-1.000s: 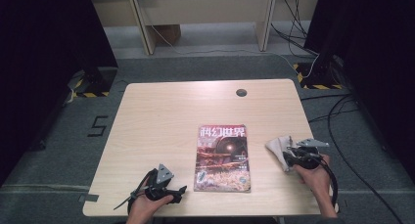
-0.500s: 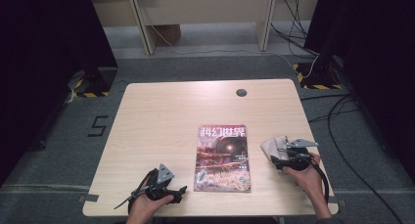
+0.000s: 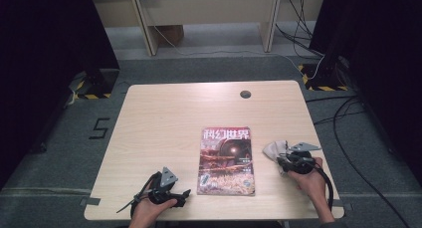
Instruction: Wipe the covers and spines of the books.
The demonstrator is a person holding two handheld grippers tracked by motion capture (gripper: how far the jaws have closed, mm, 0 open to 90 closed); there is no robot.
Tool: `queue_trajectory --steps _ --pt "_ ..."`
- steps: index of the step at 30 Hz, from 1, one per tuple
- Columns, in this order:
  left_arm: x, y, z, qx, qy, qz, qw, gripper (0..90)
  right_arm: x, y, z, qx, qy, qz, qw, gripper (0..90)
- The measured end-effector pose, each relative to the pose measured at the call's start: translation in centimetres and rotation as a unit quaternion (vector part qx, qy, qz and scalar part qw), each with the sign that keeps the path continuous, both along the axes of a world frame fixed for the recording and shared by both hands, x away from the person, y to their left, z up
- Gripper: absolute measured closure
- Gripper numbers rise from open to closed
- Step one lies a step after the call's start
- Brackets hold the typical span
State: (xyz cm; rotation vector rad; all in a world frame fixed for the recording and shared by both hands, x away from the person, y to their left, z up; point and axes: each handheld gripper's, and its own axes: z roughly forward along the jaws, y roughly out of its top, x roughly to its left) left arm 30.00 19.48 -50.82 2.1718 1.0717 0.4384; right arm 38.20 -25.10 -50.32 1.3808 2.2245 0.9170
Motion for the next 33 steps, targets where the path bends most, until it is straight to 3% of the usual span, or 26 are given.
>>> queue_trajectory --steps 3,5,10,16,24,30,33 --pt "0.0 0.0 0.0 -0.002 -0.003 0.001 1.0000 15.9 0.0 0.0 0.2 0.007 0.001 -0.004 1.0000 72.2" --pt "0.0 0.0 0.0 -0.003 -0.004 0.002 1.0000 16.0 -0.1 -0.1 0.4 0.024 0.000 -0.007 0.9997 72.8" --pt "0.2 -0.3 0.4 -0.027 -0.012 0.012 0.9995 16.1 -0.4 -0.2 1.7 0.040 -0.035 -0.008 0.9986 73.1" --pt "1.2 -2.0 0.5 -0.047 -0.026 0.023 0.9983 16.4 -0.5 0.5 2.7 0.051 -0.054 0.006 0.9972 73.1" --pt "2.7 -5.3 -0.5 -0.040 -0.009 0.005 0.9991 20.8 0.0 2.9 3.0 0.052 -0.056 0.041 0.9963 73.0" --pt "2.8 -6.1 -0.6 -0.052 -0.006 0.000 0.9987 22.3 0.8 5.4 2.7 0.047 -0.052 0.069 0.9952 73.0" --pt "2.6 -6.1 -0.5 -0.055 -0.003 -0.006 0.9985 29.5 1.2 6.8 2.5 0.042 -0.046 0.085 0.9944 72.9"
